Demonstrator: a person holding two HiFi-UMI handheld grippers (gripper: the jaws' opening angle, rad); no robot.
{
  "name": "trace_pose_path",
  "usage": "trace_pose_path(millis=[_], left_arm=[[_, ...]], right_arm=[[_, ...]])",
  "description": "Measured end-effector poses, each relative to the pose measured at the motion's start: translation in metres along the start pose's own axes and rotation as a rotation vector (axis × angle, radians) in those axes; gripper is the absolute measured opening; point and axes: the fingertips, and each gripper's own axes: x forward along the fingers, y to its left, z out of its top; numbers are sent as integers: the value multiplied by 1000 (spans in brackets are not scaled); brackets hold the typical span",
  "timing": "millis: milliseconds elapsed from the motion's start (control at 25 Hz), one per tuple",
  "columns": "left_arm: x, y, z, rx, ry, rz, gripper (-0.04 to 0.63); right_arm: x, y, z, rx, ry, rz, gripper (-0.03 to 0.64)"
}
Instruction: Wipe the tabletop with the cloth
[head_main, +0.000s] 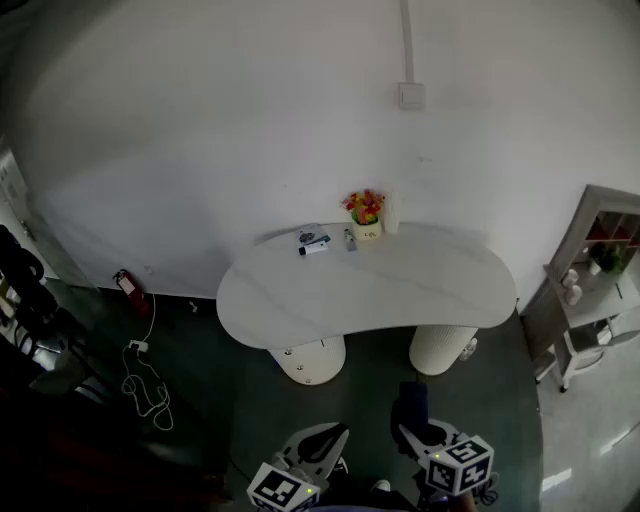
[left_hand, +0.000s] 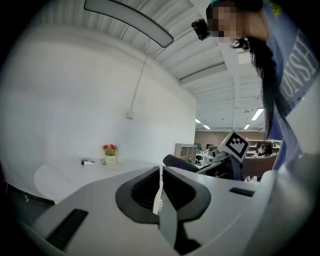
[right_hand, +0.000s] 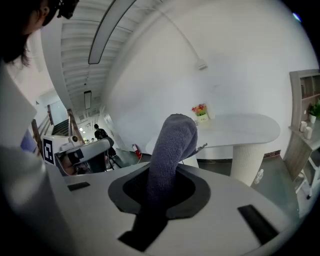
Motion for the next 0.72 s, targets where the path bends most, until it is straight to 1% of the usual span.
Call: trace_pose_path(millis=[280, 480, 600, 720], left_arm=[[7, -17, -6, 15, 26, -8, 15], [5, -22, -15, 26, 40, 18, 15], [6, -27, -16, 35, 35, 21, 15], [8, -27, -19, 28, 42, 36, 15]], right_arm=[[-14, -9, -8, 9, -11, -2, 74], [-24, -10, -9, 21, -37, 12, 74], [-28, -15, -9, 21, -43, 22, 74], [-28, -22, -13, 15, -40, 18, 74]])
